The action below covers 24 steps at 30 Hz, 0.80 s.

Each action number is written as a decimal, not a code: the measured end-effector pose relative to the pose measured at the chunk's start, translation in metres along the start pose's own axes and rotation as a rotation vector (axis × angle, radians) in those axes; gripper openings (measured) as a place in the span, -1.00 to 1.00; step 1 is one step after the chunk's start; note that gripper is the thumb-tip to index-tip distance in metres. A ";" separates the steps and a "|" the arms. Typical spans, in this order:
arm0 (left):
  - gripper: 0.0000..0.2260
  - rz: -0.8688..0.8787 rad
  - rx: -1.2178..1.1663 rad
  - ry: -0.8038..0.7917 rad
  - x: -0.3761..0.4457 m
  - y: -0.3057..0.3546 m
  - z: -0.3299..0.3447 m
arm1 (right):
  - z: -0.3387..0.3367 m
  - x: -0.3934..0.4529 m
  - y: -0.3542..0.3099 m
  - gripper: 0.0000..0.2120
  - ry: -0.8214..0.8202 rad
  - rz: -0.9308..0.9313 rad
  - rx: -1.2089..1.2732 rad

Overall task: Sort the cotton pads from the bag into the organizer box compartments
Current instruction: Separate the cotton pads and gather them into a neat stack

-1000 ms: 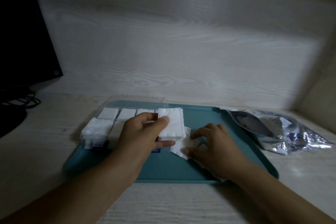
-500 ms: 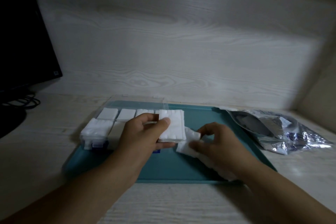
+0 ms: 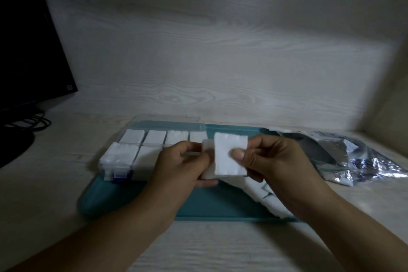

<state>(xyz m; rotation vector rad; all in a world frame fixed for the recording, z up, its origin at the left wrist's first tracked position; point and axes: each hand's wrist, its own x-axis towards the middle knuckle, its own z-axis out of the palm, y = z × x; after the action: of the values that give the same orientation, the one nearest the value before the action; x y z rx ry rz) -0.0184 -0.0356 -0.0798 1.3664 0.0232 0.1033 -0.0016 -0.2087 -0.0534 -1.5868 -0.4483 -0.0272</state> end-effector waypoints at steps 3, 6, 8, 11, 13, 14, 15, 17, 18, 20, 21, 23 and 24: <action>-0.89 -0.009 0.025 -0.009 -0.001 -0.002 0.002 | 0.007 -0.002 0.007 -0.91 0.005 0.020 -0.006; -0.89 -0.015 0.038 -0.015 -0.003 -0.003 0.003 | 0.013 -0.001 0.014 -0.84 0.061 0.030 -0.051; -0.89 -0.009 0.044 -0.011 -0.002 -0.003 0.003 | 0.014 -0.001 0.017 -0.84 0.098 0.036 -0.082; -0.88 -0.001 0.026 -0.014 -0.001 -0.004 0.002 | 0.014 -0.001 0.017 -0.88 0.144 0.013 -0.090; -0.87 0.003 0.014 -0.035 -0.002 -0.005 0.002 | 0.014 -0.002 0.015 -0.86 0.165 0.004 -0.104; -0.85 0.009 0.006 -0.048 -0.002 -0.005 0.002 | 0.014 -0.002 0.015 -0.86 0.171 0.003 -0.117; -0.80 0.015 0.000 -0.058 -0.002 -0.005 0.002 | 0.014 -0.003 0.014 -0.85 0.170 0.004 -0.133; -0.68 0.023 -0.007 -0.057 -0.002 -0.005 0.002 | 0.015 -0.004 0.013 -0.83 0.158 0.009 -0.153; -0.64 0.021 -0.010 -0.051 -0.001 -0.006 0.002 | 0.015 -0.004 0.013 -0.82 0.154 0.012 -0.156; -0.66 0.014 -0.016 -0.038 -0.001 -0.006 0.002 | 0.015 -0.005 0.013 -0.82 0.151 0.015 -0.166; -0.72 0.011 -0.017 -0.029 0.000 -0.006 0.002 | 0.015 -0.005 0.012 -0.82 0.146 0.018 -0.174; -0.85 0.006 -0.015 -0.009 0.001 -0.006 0.002 | 0.015 -0.006 0.011 -0.84 0.130 0.029 -0.187; -0.87 0.006 -0.010 -0.003 0.001 -0.007 0.002 | 0.015 -0.006 0.010 -0.85 0.122 0.036 -0.191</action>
<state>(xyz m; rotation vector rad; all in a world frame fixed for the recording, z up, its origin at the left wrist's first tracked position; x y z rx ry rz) -0.0166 -0.0390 -0.0858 1.3567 0.0161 0.1060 -0.0080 -0.1959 -0.0661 -1.7698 -0.3294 -0.1418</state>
